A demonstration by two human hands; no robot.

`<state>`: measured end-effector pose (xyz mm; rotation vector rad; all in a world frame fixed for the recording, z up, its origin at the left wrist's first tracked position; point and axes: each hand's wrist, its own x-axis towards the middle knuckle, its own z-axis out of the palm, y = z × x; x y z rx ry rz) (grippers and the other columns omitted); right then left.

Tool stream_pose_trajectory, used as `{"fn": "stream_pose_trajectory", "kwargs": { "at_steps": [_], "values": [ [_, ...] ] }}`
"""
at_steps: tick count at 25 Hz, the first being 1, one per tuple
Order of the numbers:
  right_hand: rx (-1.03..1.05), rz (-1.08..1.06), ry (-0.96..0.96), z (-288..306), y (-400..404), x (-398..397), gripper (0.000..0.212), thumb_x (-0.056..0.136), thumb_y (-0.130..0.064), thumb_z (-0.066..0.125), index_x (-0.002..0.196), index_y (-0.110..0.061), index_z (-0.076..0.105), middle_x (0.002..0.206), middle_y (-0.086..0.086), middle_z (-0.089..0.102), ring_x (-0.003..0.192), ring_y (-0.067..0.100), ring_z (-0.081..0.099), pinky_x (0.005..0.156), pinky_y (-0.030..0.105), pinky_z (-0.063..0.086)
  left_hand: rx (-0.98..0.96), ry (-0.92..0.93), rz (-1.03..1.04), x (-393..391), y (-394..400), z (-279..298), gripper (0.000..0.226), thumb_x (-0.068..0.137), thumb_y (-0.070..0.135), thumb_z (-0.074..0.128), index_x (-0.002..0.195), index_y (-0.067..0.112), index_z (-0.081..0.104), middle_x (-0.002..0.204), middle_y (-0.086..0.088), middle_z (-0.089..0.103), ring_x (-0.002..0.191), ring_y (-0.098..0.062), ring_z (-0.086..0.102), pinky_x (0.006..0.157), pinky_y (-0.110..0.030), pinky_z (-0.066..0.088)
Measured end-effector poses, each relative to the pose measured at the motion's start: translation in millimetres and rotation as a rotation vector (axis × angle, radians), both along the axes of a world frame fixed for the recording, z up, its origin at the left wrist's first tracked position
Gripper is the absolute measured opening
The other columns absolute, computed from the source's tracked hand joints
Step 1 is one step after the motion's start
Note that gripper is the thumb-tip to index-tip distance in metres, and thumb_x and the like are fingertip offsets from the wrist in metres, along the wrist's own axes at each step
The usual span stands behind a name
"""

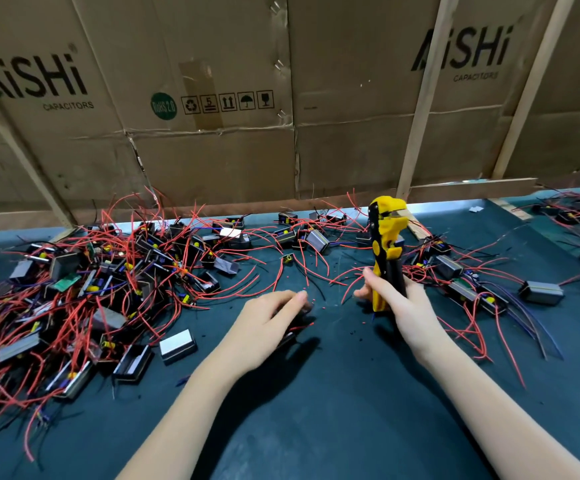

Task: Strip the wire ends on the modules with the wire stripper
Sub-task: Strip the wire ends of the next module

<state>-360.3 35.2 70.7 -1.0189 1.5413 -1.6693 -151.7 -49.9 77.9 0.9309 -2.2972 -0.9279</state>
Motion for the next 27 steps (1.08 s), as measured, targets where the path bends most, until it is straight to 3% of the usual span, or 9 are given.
{"fn": "stream_pose_trajectory", "kwargs": {
  "at_steps": [3, 6, 8, 10, 12, 14, 18, 21, 27],
  "values": [
    [0.045, -0.048, 0.234, -3.5, 1.3, -4.7, 0.036, 0.077, -0.045, 0.074, 0.084, -0.012, 0.061, 0.075, -0.002, 0.064, 0.077, 0.014, 0.06, 0.081, 0.03, 0.046, 0.091, 0.023, -0.01, -1.0, -1.1, -3.7, 0.008, 0.093, 0.019, 0.064, 0.092, 0.017, 0.072, 0.08, 0.003, 0.075, 0.075, -0.009, 0.069, 0.074, -0.023, 0.051],
    [0.121, -0.19, 0.581, -6.0, 2.9, -7.2, 0.03, 0.073, -0.048, 0.077, 0.082, -0.026, 0.058, 0.072, -0.013, 0.062, 0.067, -0.002, 0.054, 0.062, 0.011, 0.037, 0.177, 0.101, -0.048, 5.7, -6.7, -3.0, 0.007, 0.091, 0.01, 0.067, 0.085, 0.013, 0.071, 0.076, -0.001, 0.076, 0.071, -0.008, 0.069, 0.069, -0.018, 0.048],
    [0.14, -0.254, 0.747, -5.1, 3.9, -5.3, 0.033, 0.072, -0.049, 0.077, 0.093, -0.031, 0.059, 0.088, -0.014, 0.065, 0.082, 0.001, 0.059, 0.074, 0.019, 0.043, 0.269, 0.196, -0.101, 11.2, -10.8, -0.7, 0.007, 0.092, 0.009, 0.066, 0.087, 0.013, 0.07, 0.079, -0.005, 0.076, 0.077, -0.012, 0.071, 0.074, -0.017, 0.05],
    [0.197, -0.333, 0.973, -8.0, 3.0, -7.7, 0.051, 0.072, -0.048, 0.077, 0.113, -0.021, 0.063, 0.103, -0.002, 0.066, 0.1, 0.021, 0.061, 0.086, 0.037, 0.045, 0.315, 0.256, -0.145, 15.2, -13.5, 0.0, 0.008, 0.093, 0.01, 0.064, 0.089, 0.015, 0.069, 0.081, -0.006, 0.076, 0.081, -0.012, 0.07, 0.077, -0.017, 0.05],
    [0.226, -0.411, 1.201, -10.6, 3.0, -12.3, 0.063, 0.069, -0.045, 0.081, 0.12, -0.012, 0.063, 0.102, 0.007, 0.065, 0.101, 0.032, 0.06, 0.084, 0.041, 0.042, 0.32, 0.271, -0.145, 15.8, -15.1, -2.6, 0.008, 0.095, 0.01, 0.062, 0.09, 0.016, 0.067, 0.081, -0.004, 0.075, 0.08, -0.009, 0.067, 0.075, -0.017, 0.049],
    [0.193, -0.452, 1.339, -11.4, 3.3, -13.3, 0.062, 0.061, -0.041, 0.086, 0.109, -0.007, 0.066, 0.093, 0.01, 0.063, 0.091, 0.035, 0.06, 0.078, 0.042, 0.041, 0.328, 0.275, -0.14, 14.4, -14.9, -5.5, 0.008, 0.096, 0.012, 0.061, 0.09, 0.015, 0.066, 0.08, -0.004, 0.075, 0.078, -0.009, 0.065, 0.073, -0.017, 0.047],
    [0.137, -0.479, 1.474, -11.9, 2.2, -7.5, 0.055, 0.056, -0.04, 0.084, 0.094, -0.005, 0.064, 0.082, 0.011, 0.058, 0.079, 0.035, 0.057, 0.072, 0.041, 0.041, 0.331, 0.287, -0.134, 11.2, -12.9, -9.1, 0.008, 0.097, 0.015, 0.059, 0.091, 0.013, 0.064, 0.077, -0.005, 0.075, 0.077, -0.016, 0.062, 0.081, -0.027, 0.046],
    [0.129, -0.463, 1.479, -12.0, 1.3, -3.0, 0.053, 0.057, -0.04, 0.083, 0.093, -0.007, 0.063, 0.082, 0.01, 0.057, 0.079, 0.034, 0.056, 0.072, 0.041, 0.041, 0.315, 0.284, -0.101, 9.4, -12.9, -10.4, 0.009, 0.097, 0.016, 0.059, 0.09, 0.014, 0.064, 0.076, -0.005, 0.075, 0.076, -0.021, 0.056, 0.083, -0.034, 0.042],
    [0.111, -0.449, 1.464, -12.2, 1.3, -2.7, 0.051, 0.058, -0.041, 0.083, 0.091, -0.009, 0.062, 0.081, 0.007, 0.058, 0.079, 0.033, 0.058, 0.072, 0.041, 0.041, 0.332, 0.285, -0.044, 7.6, -12.5, -11.2, 0.01, 0.092, 0.021, 0.057, 0.087, 0.014, 0.063, 0.074, -0.004, 0.076, 0.074, -0.026, 0.045, 0.082, -0.037, 0.038]
  ]
}}
